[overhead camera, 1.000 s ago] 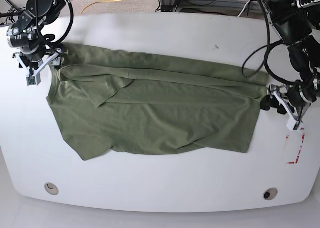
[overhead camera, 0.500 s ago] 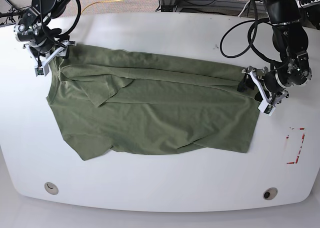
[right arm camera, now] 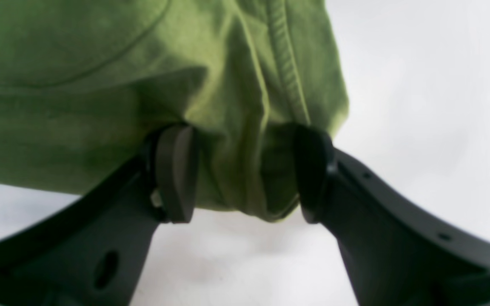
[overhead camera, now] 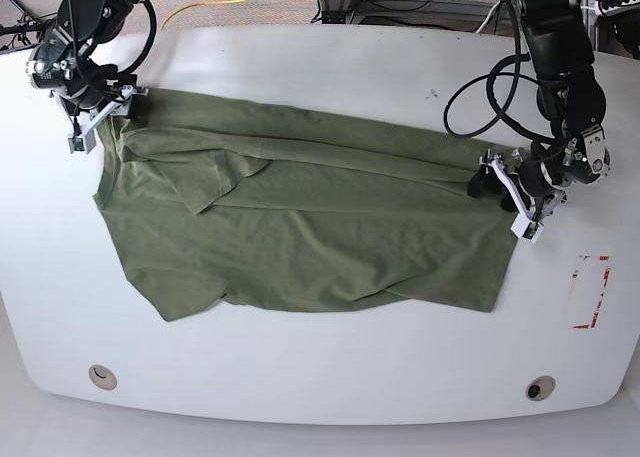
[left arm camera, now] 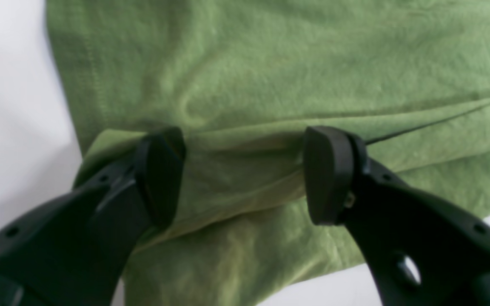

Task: Fold the T-shirt properly
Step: 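Fold the collar-side edge over toward the hem with both grippers, then release and move both grippers to the shirt's hem corners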

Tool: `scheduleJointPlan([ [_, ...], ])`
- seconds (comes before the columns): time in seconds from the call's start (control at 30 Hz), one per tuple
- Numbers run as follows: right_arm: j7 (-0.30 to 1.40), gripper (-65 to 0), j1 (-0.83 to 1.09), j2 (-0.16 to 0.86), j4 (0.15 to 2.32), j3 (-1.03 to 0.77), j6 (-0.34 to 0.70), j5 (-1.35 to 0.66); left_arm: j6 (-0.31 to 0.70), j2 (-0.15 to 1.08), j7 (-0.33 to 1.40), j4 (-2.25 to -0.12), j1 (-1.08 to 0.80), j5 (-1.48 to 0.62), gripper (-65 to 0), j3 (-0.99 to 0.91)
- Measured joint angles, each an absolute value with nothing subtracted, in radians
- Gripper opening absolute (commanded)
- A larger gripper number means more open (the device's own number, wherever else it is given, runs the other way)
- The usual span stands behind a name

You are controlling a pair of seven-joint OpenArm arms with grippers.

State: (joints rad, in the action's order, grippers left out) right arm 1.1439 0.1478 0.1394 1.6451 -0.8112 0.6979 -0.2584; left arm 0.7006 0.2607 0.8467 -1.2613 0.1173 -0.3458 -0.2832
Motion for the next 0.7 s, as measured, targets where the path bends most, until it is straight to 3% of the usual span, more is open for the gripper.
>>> scheduleJointPlan([
  [0.23, 1.119, -30.8, 0.146, 0.194, 1.582, -0.812, 0.700, -0.285, 0.710, 0.297, 0.799, -1.277, 0.027, -0.397, -24.3, -0.294],
  [0.43, 1.126, -30.8, 0.200, 0.192, 1.634, -0.810, 0.700, -0.287, 0.715, 0.320, 0.812, -1.437, -0.148, -0.392, -24.3, -0.374],
  [0.7, 1.153, -30.8, 0.277, 0.188, 1.765, -0.805, 0.699, -0.266, 0.707, 0.321, 0.945, -1.576, -0.239, -0.360, -24.3, -0.382],
])
